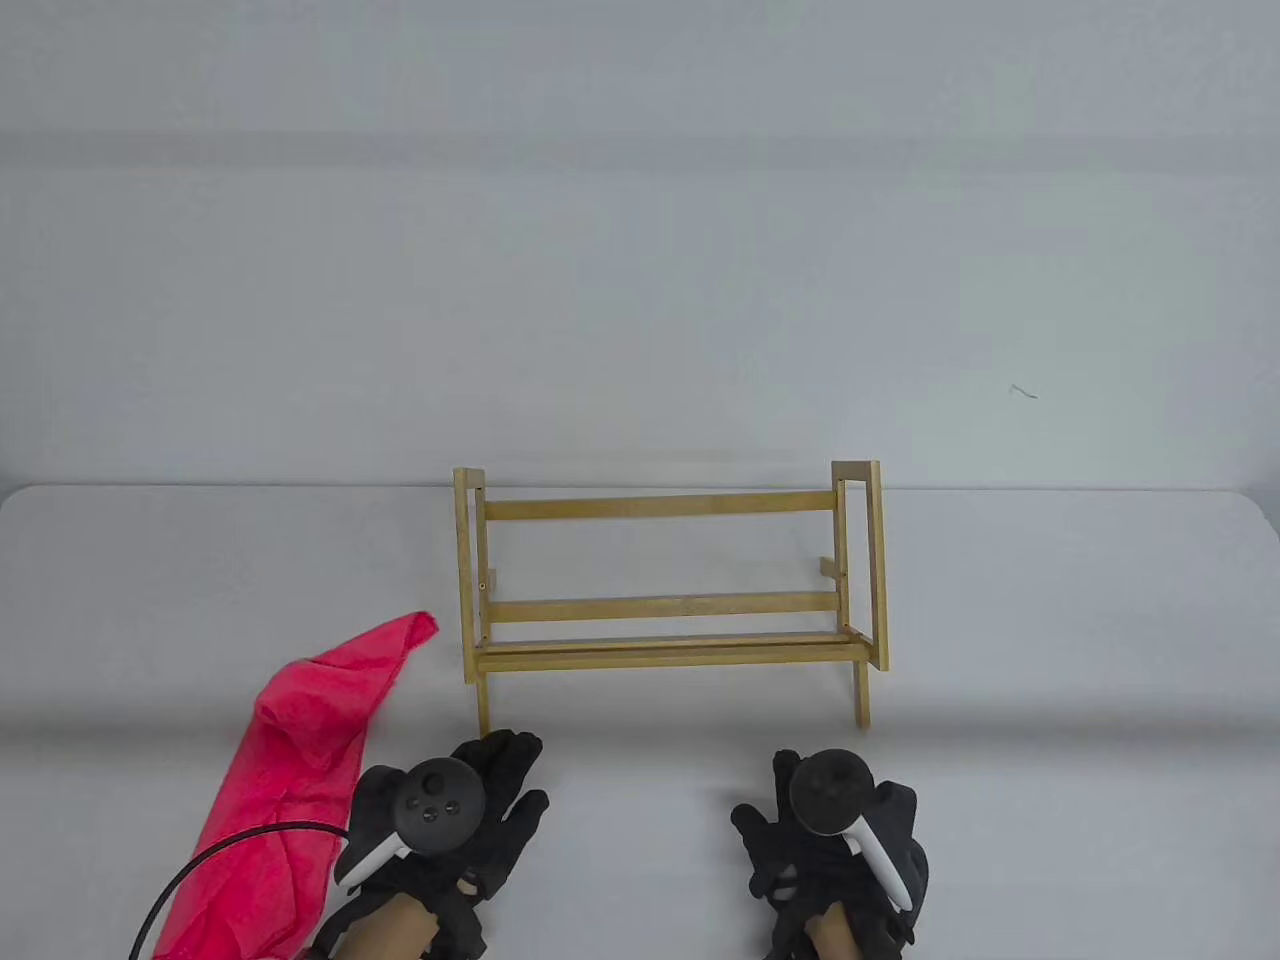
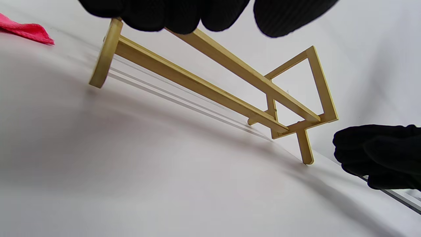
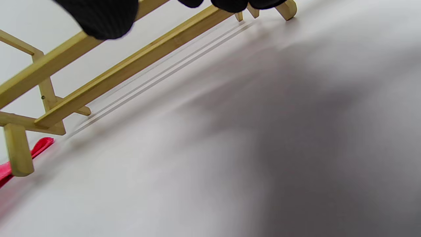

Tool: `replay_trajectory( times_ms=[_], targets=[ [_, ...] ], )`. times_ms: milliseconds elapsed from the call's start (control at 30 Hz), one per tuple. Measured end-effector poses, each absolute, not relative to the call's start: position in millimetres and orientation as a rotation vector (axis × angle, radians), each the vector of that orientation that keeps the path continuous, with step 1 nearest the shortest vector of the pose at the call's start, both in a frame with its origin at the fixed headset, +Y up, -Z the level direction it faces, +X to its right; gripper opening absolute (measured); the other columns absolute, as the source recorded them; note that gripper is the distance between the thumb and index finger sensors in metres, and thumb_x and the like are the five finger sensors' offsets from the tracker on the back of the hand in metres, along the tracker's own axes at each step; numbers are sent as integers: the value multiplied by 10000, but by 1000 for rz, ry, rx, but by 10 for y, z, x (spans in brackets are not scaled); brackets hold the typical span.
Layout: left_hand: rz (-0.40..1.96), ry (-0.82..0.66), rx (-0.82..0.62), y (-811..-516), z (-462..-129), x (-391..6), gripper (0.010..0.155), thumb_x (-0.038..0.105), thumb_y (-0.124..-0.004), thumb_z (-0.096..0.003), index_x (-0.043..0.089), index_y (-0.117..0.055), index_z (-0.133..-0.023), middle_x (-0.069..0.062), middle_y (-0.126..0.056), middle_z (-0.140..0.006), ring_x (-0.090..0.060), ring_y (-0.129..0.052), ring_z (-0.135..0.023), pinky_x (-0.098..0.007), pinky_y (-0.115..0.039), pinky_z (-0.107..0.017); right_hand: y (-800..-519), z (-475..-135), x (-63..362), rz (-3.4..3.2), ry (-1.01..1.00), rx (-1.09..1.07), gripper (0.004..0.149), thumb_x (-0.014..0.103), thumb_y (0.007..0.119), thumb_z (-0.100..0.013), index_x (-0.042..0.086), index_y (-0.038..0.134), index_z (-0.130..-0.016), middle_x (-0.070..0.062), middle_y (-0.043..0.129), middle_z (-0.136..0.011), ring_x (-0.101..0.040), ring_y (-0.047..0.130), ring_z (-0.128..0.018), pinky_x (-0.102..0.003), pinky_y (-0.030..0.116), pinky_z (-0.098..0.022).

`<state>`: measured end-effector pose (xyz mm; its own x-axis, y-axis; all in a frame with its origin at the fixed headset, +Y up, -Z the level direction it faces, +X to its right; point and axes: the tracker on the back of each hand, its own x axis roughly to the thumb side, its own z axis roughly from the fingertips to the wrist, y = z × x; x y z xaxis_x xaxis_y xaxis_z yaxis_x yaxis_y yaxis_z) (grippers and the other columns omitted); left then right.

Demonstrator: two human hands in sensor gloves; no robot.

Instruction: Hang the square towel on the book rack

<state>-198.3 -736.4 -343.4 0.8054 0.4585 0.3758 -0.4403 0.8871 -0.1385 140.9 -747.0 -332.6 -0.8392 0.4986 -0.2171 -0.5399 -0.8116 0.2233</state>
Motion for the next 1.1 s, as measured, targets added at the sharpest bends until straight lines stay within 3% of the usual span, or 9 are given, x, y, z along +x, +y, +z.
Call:
replay_trajectory(
  times_ms=[1100],
  targets=[
    [512, -459, 11, -7268, -3410, -2019, 598, 421, -668, -564, 120, -511, -1056, -195, -508, -1060, -454, -575, -962, -593, -570, -673, -7473, -3321, 1371, 2541, 404, -174, 763, 533, 675, -467, 239, 269, -1041, -72, 266, -1087, -370, 323, -1050, -568, 306, -743]
  ],
)
